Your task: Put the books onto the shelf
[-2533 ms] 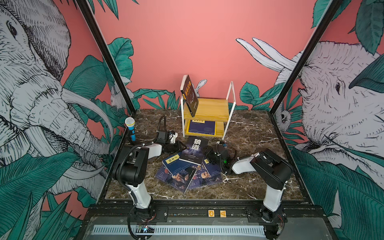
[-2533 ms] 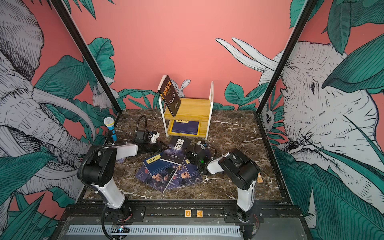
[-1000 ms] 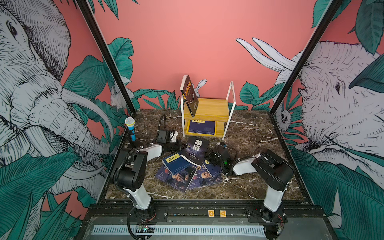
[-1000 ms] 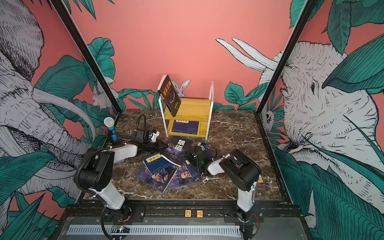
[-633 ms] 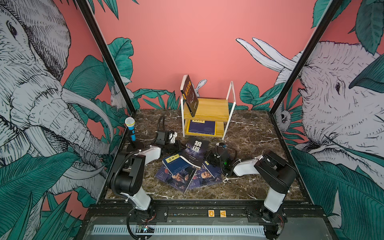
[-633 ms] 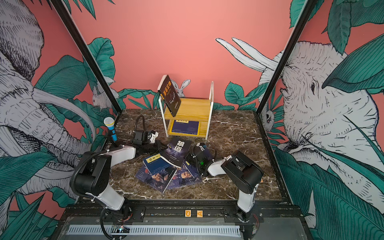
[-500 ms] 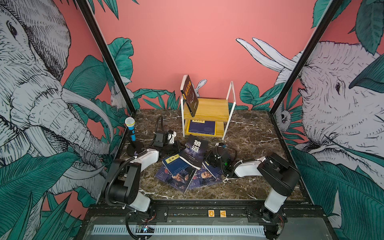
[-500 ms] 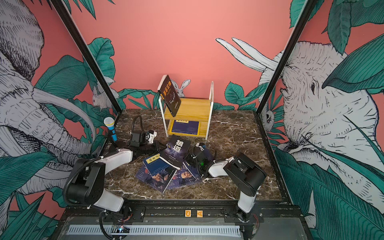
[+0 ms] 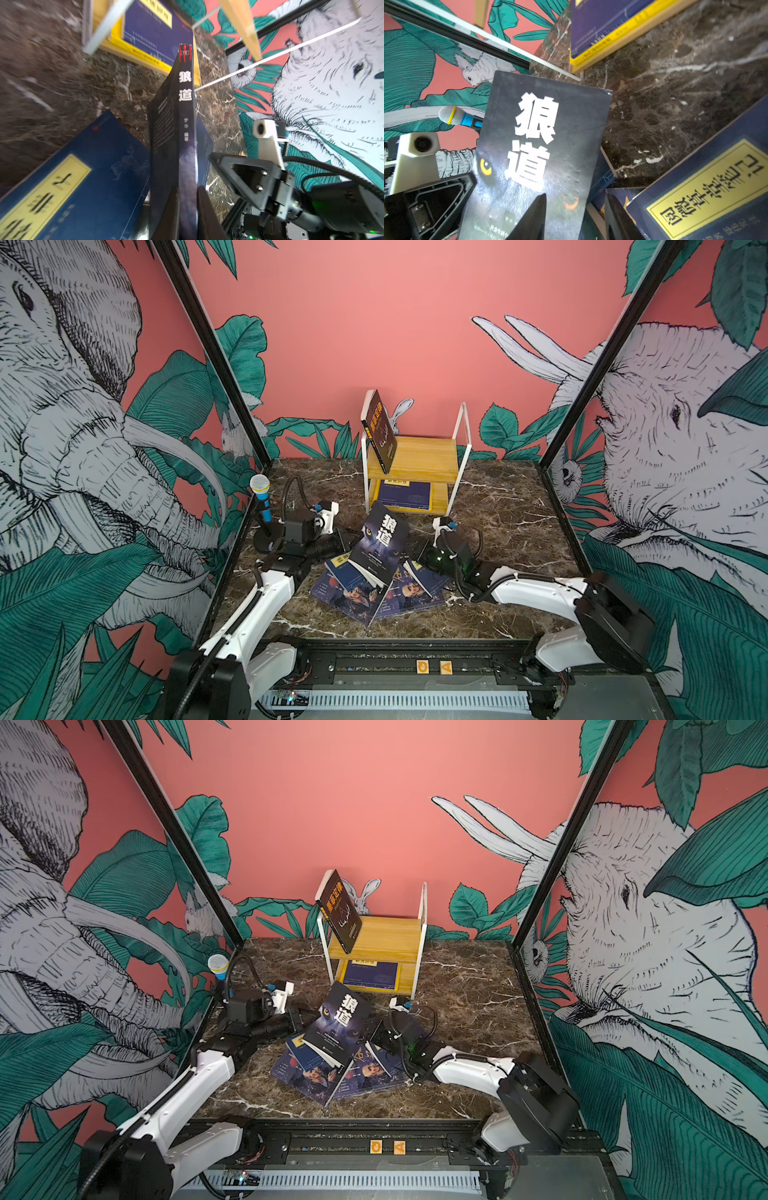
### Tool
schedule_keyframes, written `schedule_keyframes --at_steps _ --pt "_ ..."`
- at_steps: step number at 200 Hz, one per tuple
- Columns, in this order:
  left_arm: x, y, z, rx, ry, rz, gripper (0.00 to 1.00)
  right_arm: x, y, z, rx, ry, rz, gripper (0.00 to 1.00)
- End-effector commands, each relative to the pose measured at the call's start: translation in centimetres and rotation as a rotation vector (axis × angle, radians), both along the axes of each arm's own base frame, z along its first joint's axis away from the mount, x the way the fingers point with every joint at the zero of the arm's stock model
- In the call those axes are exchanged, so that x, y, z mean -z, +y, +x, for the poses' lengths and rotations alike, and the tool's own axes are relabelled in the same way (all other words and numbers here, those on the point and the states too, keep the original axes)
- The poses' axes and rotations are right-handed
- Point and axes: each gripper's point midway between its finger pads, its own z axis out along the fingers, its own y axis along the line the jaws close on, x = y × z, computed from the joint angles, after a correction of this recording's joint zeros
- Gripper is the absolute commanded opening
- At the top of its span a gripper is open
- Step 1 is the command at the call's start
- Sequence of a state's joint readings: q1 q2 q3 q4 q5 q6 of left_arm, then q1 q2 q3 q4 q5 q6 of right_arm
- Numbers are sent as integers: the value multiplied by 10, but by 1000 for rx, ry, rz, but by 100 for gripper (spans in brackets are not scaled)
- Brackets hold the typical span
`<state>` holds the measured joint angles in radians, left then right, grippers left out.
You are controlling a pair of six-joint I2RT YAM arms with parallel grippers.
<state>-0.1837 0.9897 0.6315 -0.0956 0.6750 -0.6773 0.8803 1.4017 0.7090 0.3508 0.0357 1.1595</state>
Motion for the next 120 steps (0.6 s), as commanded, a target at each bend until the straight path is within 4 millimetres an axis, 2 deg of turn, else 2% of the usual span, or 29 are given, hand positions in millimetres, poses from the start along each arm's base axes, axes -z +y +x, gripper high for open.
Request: schedule_keyframes --at_steps 1,28,44,73,87,109,111,120 --pt "-22 17 -4 -53 -62 -67 0 -26 -6 -1 -22 -148 -166 58" --pt "-41 44 4 -155 -121 -89 0 -65 5 -10 -65 -370 -380 63" --pt "-50 51 6 -179 -158 -101 0 -86 24 -20 -110 -517 -474 66" --pt "-60 58 11 -219 -185 -153 0 -110 68 -43 -197 -792 -642 74" --pt "-63 60 13 -231 -192 -160 0 -114 91 -56 -242 -930 -727 82" --pt "-65 61 15 -236 -198 -172 0 -114 119 -71 -289 -1085 -841 89" --pt "-65 62 15 -239 -196 -173 0 -107 124 -71 -305 -1092 -863 89" --pt "-64 63 16 -245 -196 -179 0 -100 135 -74 -333 -1129 -928 90"
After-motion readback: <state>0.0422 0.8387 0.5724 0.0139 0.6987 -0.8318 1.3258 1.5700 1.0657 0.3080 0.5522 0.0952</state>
